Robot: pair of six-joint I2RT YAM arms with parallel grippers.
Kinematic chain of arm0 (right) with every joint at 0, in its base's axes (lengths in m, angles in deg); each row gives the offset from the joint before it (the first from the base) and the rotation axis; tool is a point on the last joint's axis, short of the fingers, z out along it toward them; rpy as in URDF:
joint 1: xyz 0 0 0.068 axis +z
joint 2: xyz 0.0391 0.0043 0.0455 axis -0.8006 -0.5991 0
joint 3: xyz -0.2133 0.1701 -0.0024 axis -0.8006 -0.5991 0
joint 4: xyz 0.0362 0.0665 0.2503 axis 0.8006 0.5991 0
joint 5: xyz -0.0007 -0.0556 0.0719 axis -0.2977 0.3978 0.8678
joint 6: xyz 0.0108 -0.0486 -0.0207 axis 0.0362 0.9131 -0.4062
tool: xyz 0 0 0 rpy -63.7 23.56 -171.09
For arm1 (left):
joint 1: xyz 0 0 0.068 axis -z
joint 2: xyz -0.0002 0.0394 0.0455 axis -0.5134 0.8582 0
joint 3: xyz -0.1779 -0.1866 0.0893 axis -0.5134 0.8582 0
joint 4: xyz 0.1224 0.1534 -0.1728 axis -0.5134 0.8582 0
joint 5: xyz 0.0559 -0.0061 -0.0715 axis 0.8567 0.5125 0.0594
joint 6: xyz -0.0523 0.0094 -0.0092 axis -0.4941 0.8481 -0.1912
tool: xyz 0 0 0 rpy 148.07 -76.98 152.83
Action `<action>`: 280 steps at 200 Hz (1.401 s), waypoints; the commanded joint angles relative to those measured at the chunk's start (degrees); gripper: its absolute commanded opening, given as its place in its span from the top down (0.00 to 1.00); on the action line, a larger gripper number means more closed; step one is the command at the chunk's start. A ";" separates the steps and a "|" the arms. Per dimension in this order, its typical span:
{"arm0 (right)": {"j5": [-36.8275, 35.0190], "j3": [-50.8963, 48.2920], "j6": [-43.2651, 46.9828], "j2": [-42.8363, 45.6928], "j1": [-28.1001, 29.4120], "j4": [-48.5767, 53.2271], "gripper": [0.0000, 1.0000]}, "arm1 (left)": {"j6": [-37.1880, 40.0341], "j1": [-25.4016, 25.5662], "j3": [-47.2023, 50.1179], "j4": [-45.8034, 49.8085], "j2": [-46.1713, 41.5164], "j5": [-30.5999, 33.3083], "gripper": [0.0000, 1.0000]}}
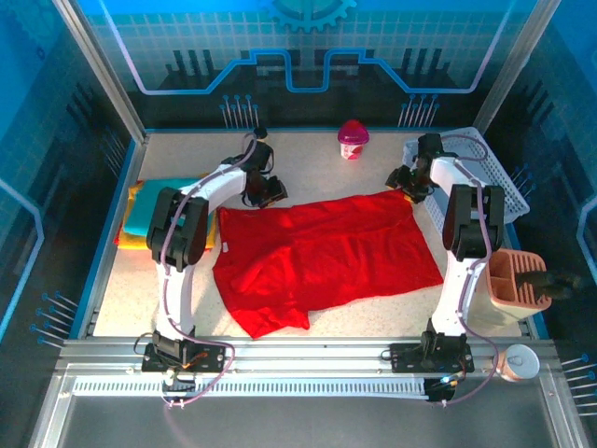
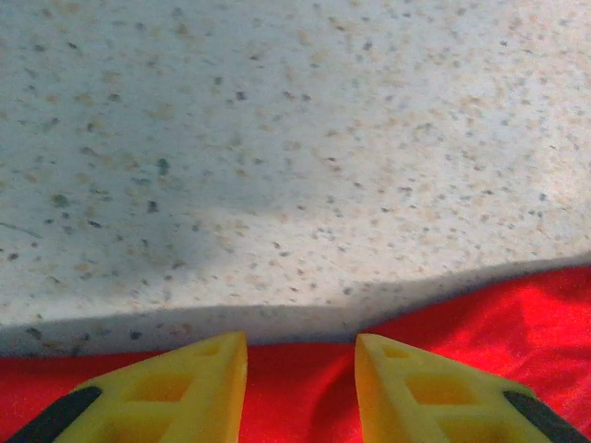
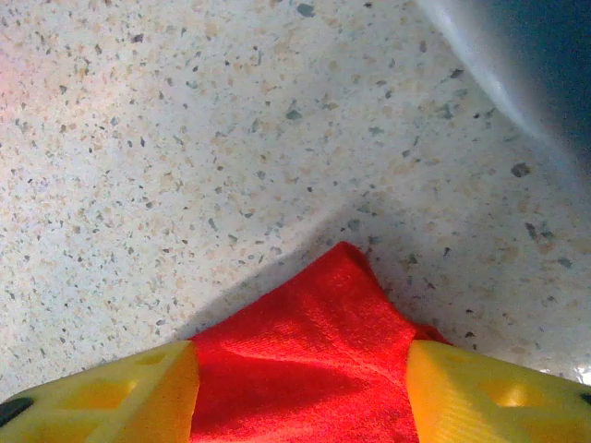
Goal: Fold and stack the t-shirts
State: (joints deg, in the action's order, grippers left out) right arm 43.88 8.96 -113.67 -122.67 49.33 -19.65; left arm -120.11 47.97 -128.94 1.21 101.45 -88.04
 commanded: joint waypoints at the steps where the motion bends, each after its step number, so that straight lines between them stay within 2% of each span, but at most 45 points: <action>1: 1.29 -0.44 1.81 3.50 1.16 0.14 0.36 | 1.94 0.37 -0.83 4.13 -2.20 -0.48 0.64; 64: 0.29 -6.42 2.76 6.53 6.07 -0.54 0.35 | 5.57 -0.77 10.45 7.22 -15.35 4.00 0.63; 118: -1.09 -2.75 0.83 -0.11 4.98 -0.33 0.39 | 4.38 -4.75 23.61 3.98 -25.42 4.85 0.63; 143: -2.53 -0.93 -1.27 -2.10 2.69 0.01 0.43 | 5.21 -8.02 23.51 4.82 -26.95 3.98 0.63; 178: -6.70 -1.56 -3.02 -1.44 0.04 -0.02 0.45 | 6.98 -9.96 19.06 6.23 -25.18 5.81 0.63; 208: -6.99 -4.98 -4.15 1.18 -1.06 -2.22 0.44 | 7.72 -10.05 13.28 7.93 -20.15 9.18 0.64; 237: -4.51 -6.87 -3.72 2.15 -1.17 -3.99 0.43 | 7.59 -10.01 8.87 6.16 -15.41 10.27 0.66; 280: -2.92 -8.13 -3.54 2.53 -0.96 -5.32 0.43 | 7.94 -9.96 3.07 9.19 -7.88 12.72 0.69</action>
State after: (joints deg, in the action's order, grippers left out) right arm 40.32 2.51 -116.45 -120.64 49.01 -25.79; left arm -113.29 38.07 -123.39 7.64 90.89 -77.66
